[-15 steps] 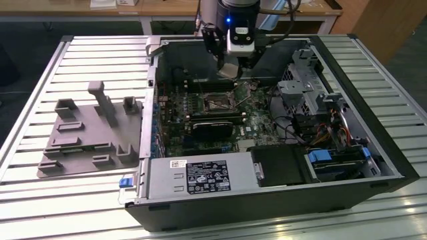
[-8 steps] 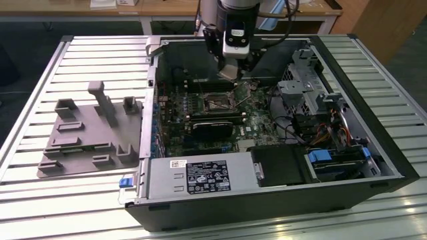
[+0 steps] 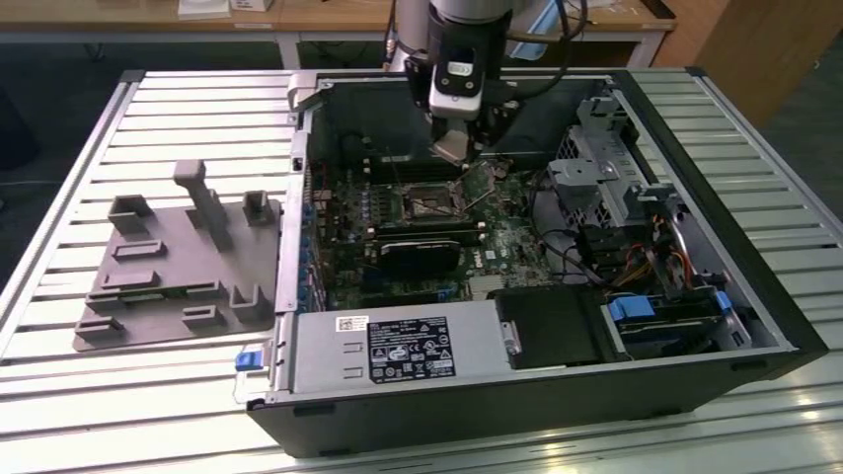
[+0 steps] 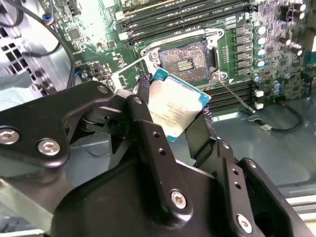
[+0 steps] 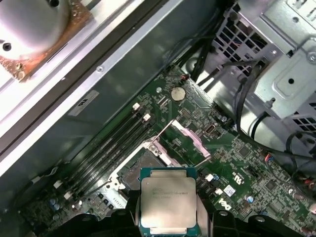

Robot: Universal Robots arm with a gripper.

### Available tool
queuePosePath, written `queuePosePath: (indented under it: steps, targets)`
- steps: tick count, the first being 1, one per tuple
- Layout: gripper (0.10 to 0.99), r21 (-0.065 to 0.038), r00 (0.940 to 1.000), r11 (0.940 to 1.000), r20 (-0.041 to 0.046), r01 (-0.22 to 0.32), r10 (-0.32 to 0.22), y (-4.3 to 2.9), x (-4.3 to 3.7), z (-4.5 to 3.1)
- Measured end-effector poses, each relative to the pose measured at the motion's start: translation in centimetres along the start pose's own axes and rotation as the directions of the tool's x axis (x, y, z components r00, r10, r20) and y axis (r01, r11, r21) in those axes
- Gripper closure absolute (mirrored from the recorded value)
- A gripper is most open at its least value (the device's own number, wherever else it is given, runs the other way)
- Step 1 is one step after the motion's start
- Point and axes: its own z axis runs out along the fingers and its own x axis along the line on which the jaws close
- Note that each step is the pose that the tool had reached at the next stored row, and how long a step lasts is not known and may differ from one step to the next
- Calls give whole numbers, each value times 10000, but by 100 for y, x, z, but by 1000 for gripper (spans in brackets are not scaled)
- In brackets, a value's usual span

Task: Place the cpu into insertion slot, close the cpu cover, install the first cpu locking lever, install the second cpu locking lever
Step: 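Place the cpu into insertion slot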

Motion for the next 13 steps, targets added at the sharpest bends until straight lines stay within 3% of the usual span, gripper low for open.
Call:
queuePosePath:
  steps: [7,13]
  targets:
    - [549,-20,9962,9962,78,-871,871,-4,-1,41]
    - [549,-53,9817,9818,167,-1899,1899,-9,-2,102]
